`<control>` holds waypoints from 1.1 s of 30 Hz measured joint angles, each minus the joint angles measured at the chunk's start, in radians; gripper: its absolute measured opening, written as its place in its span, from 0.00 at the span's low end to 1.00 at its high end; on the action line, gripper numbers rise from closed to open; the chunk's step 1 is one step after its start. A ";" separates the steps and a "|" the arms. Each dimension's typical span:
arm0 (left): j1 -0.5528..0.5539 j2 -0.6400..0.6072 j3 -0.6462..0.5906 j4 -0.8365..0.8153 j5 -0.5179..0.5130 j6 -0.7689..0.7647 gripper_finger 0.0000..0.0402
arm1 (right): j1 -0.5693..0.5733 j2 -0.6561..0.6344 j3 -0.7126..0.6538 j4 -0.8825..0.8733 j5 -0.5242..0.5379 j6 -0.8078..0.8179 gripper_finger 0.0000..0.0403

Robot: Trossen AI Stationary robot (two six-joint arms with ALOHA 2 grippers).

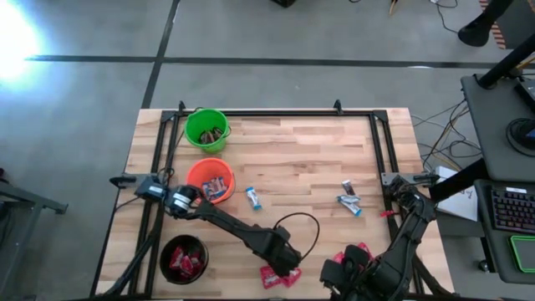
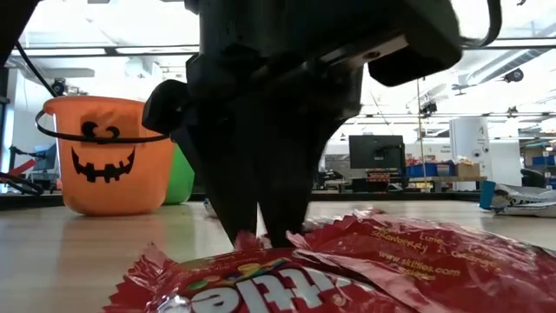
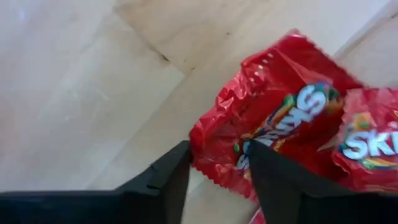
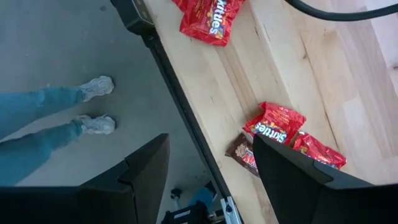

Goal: Organize candy in baskets
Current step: Put the red candy into the black bucket

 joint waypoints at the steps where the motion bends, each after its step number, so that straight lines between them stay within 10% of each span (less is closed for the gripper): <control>1: 0.000 0.005 0.007 -0.012 -0.001 0.000 0.31 | 0.000 0.000 0.000 0.000 0.000 0.000 0.56; 7: 0.000 0.014 0.021 -0.057 -0.002 0.015 0.03 | 0.000 0.000 0.000 0.000 0.000 -0.012 0.56; 33: -0.045 -0.041 0.280 -0.469 -0.088 0.008 0.00 | 0.000 0.000 0.000 0.000 0.008 -0.026 0.56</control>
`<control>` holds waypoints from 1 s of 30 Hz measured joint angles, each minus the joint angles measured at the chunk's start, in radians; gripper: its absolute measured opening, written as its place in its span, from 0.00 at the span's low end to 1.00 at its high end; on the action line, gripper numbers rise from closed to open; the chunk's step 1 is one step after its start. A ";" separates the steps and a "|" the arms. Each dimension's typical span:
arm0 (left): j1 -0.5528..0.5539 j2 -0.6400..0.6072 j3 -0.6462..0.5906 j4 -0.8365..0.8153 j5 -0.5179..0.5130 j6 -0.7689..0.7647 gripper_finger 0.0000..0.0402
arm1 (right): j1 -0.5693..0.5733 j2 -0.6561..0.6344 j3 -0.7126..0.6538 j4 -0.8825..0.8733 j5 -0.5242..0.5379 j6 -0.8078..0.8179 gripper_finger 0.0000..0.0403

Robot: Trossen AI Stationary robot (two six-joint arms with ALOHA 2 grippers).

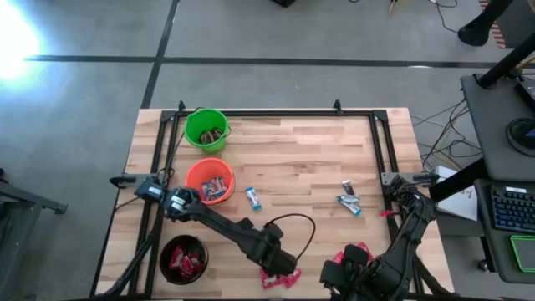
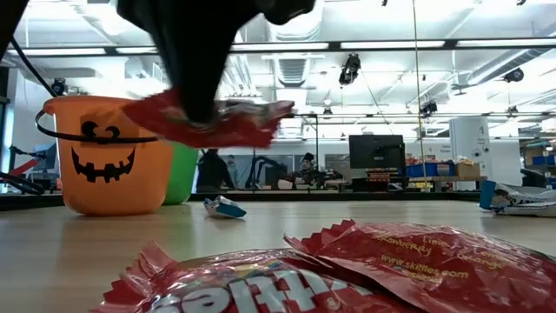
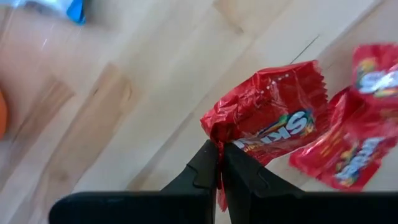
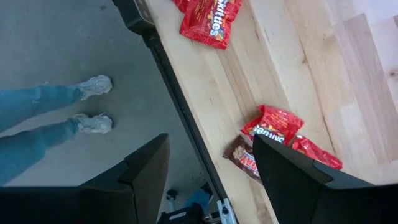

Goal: Organize candy in baskets
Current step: Put the red candy into the black bucket

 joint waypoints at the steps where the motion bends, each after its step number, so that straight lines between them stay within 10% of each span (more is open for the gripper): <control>1: -0.005 -0.001 0.000 -0.007 0.001 -0.006 0.00 | 0.000 0.000 0.000 0.000 0.000 0.000 0.56; 30: -0.176 -0.252 0.015 -0.015 -0.093 -0.229 0.00 | 0.000 0.000 0.000 0.000 0.000 -0.040 0.56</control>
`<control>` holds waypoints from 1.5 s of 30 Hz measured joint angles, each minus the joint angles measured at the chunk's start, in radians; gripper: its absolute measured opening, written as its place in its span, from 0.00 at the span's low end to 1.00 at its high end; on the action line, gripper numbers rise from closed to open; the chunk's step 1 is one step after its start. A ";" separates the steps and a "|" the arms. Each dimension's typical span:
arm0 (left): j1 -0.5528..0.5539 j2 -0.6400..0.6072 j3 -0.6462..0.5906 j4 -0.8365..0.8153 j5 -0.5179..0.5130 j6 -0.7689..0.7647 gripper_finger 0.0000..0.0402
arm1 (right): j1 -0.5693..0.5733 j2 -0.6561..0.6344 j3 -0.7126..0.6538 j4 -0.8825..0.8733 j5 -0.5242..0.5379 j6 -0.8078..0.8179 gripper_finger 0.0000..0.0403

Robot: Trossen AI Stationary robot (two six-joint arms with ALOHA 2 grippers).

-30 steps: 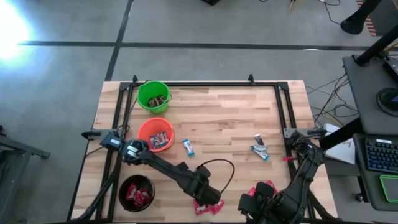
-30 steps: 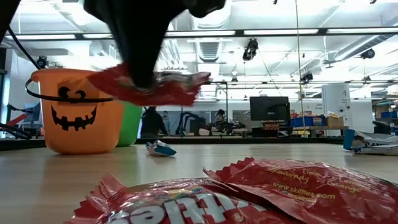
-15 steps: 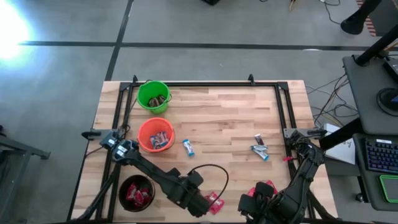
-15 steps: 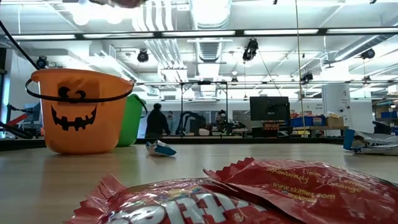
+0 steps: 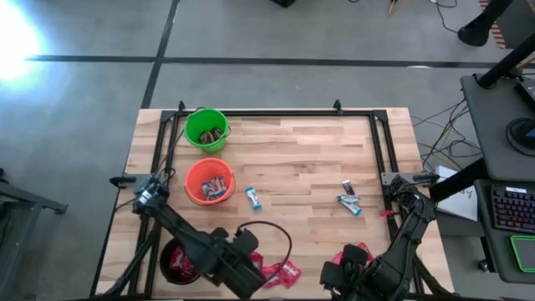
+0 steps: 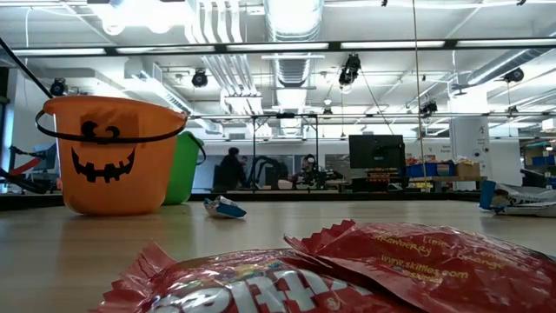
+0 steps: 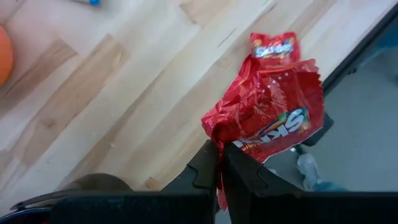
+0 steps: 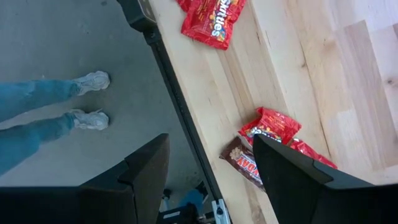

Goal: Organize candy in baskets
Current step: Put the red candy into the black bucket

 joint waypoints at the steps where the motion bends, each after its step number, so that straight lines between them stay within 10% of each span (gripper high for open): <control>1: -0.004 -0.007 0.000 0.000 -0.005 -0.001 0.00 | 0.000 0.000 0.000 0.000 0.000 0.000 0.56; 26: -0.045 -0.215 -0.057 0.000 -0.028 0.131 0.00 | 0.000 0.000 0.000 0.000 0.000 0.044 0.56; 45: -0.147 -0.579 -0.583 0.000 0.047 -0.139 0.00 | -0.058 0.000 0.000 0.000 0.001 0.066 0.56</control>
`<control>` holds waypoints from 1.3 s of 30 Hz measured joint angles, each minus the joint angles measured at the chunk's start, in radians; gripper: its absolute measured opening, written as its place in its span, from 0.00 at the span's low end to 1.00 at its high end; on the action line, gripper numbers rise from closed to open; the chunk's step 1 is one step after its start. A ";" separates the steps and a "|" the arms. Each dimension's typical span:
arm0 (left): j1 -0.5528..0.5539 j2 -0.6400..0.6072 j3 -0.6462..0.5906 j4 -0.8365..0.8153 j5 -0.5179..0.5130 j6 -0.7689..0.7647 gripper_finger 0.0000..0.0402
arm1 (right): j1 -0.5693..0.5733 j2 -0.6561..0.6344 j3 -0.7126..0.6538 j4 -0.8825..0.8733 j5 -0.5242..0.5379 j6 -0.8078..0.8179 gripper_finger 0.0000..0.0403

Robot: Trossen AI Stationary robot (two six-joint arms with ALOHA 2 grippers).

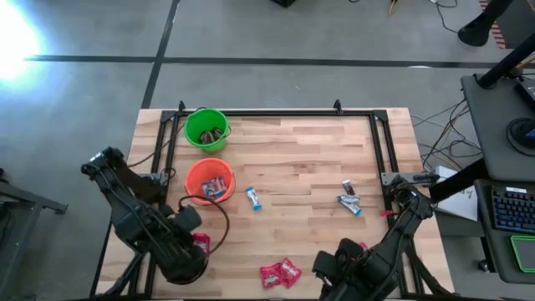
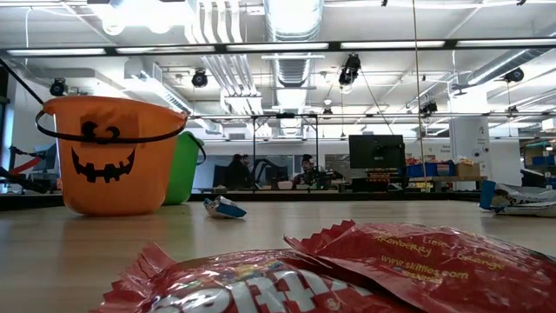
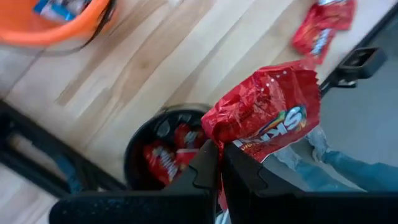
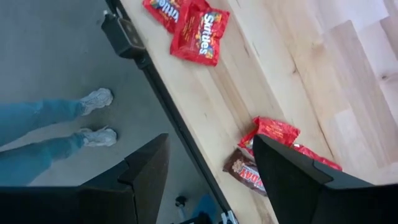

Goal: Organize candy in baskets
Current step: Put the red candy into the black bucket

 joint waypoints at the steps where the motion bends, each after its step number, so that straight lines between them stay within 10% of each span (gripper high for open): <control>1: -0.007 -0.016 -0.021 0.000 0.008 -0.018 0.00 | -0.004 0.000 0.000 0.000 0.000 -0.001 0.56; 39: -0.186 -0.071 -0.186 0.050 0.116 -0.239 0.04 | -0.086 0.000 0.000 0.000 0.000 -0.036 0.56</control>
